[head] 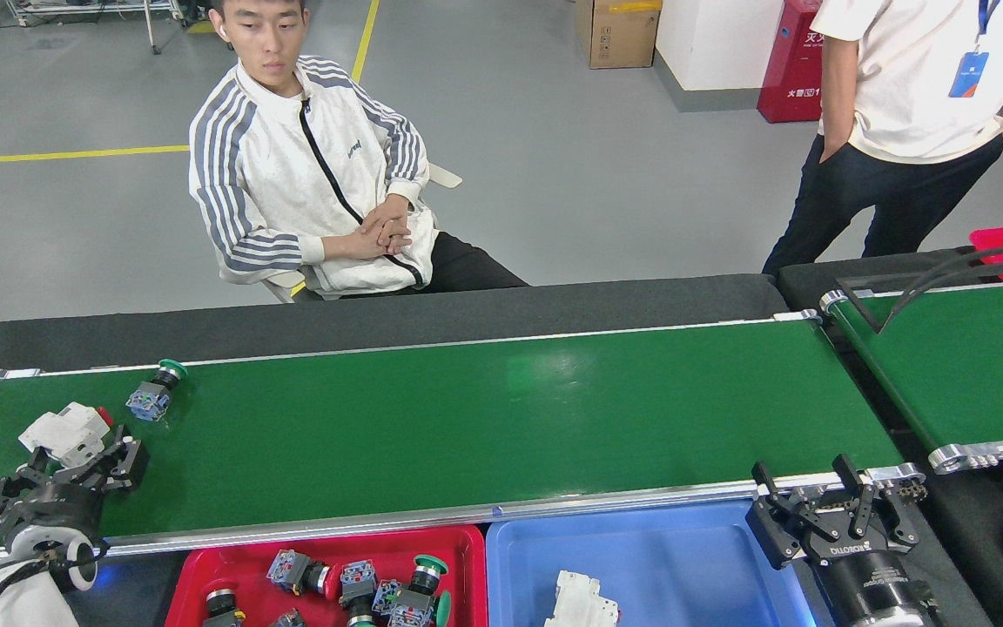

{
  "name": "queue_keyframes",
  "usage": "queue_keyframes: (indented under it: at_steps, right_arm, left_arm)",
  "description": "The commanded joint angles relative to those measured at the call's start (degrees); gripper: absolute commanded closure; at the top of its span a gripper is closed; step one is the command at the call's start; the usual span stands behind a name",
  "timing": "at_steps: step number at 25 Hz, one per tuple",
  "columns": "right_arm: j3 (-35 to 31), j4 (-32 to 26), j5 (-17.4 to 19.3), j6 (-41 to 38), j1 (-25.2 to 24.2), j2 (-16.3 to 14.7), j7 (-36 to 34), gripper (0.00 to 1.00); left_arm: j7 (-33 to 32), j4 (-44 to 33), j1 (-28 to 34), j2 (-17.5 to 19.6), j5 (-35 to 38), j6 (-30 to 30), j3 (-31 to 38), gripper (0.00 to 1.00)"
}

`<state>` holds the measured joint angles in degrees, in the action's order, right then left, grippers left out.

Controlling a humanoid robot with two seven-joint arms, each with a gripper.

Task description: Pick switch part from conveyor to tray

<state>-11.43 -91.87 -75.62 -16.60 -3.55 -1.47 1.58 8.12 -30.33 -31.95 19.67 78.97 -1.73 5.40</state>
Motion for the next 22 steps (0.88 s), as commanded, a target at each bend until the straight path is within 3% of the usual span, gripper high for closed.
queue_keyframes:
  at_steps: [1, 3, 5, 13, 16, 22]
  right_arm:
    - [0.00, -0.50, 0.12, -0.28, 0.83, -0.64, -0.08, 0.00]
    - [0.27, -0.50, 0.12, -0.37, 0.83, -0.64, -0.08, 0.00]
    - [0.27, -0.59, 0.12, -0.37, 1.18, -0.56, -0.08, 0.00]
    - [0.27, -0.68, 0.12, -0.02, 0.92, -0.29, -0.08, 0.00]
    - [-0.35, -0.68, 0.12, 0.34, 0.39, -0.20, 0.00, 0.00]
    - [-1.49, -0.76, 0.21, 0.34, 0.13, -0.20, 0.00, 0.00]
  left_arm:
    - [2.69, 2.20, -1.71, 0.81, -0.04, -1.08, -0.22, 0.44]
    - [2.87, 2.99, -1.80, 0.72, -0.39, -0.64, -0.22, 0.66]
    - [2.96, 3.08, -1.71, 0.19, -0.66, -0.64, -0.13, 0.77]
    - [3.48, 0.97, 0.22, 0.19, -0.39, 0.67, -0.31, 0.82]
    - [3.40, -12.12, 6.99, 0.02, -0.48, 11.13, -0.31, 0.82]
    - [3.40, -47.81, 31.60, -0.07, -1.54, 34.42, 0.66, 0.81]
